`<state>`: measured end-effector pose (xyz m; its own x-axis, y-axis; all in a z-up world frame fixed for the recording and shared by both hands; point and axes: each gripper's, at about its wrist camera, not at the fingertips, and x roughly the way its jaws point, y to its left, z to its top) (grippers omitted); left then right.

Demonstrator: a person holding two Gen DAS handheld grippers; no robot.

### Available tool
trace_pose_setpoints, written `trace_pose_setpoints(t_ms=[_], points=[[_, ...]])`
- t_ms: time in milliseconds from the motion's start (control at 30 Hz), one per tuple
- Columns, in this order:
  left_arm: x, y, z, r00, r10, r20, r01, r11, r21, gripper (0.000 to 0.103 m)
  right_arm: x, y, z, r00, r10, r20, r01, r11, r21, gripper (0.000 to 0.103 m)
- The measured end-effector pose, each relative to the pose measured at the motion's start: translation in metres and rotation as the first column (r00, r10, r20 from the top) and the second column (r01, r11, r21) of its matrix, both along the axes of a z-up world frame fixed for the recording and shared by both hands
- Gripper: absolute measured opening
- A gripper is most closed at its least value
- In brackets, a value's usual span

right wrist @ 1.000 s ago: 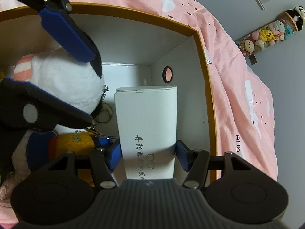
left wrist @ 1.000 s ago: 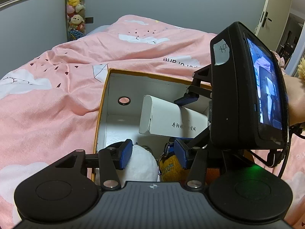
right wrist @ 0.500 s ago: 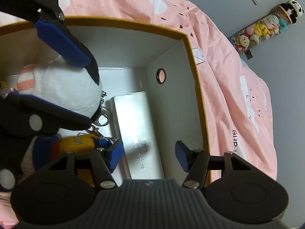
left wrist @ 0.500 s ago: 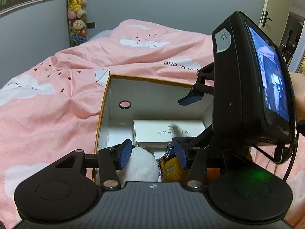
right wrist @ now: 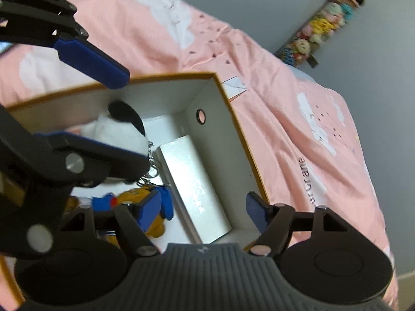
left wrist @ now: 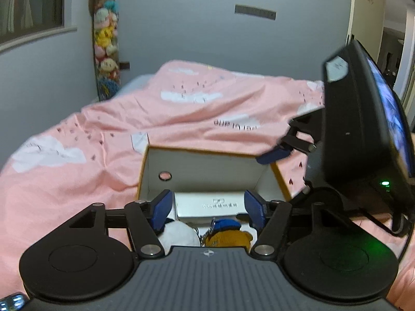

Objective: Organize objects

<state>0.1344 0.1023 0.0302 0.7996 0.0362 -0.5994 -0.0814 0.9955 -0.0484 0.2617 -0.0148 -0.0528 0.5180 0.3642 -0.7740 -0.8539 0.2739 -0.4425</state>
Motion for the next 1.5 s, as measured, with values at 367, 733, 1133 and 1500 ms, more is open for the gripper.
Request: trace_pose_setpoints(t_ms=[367,733,1133,1500], points=[[-0.048,-0.022,0.038,0.986,0.026,0.168,-0.045,0.993,0.107,0.089,-0.062,-0.053,0.035,0.981,-0.189,-0.052,0.195,0.914,0.356,0.098],[-0.076,-0.037,0.056,0.978,-0.027,0.207,-0.017,0.978,0.209,0.092,-0.110,-0.102,0.042,0.887,-0.382,-0.258,0.456,0.646,0.612,0.102],[-0.077,-0.010,-0.010,0.992,0.119,-0.041,-0.115,0.989,0.097,0.093,-0.127,-0.106,-0.004,0.722,-0.549,-0.421,0.689,0.509,0.516,0.102],[-0.080,-0.008,-0.043,0.980,0.152,-0.132,-0.138,0.984,0.112,0.093,-0.134,-0.102,-0.036,0.692,-0.586,-0.421,0.721,0.536,0.439,0.102]])
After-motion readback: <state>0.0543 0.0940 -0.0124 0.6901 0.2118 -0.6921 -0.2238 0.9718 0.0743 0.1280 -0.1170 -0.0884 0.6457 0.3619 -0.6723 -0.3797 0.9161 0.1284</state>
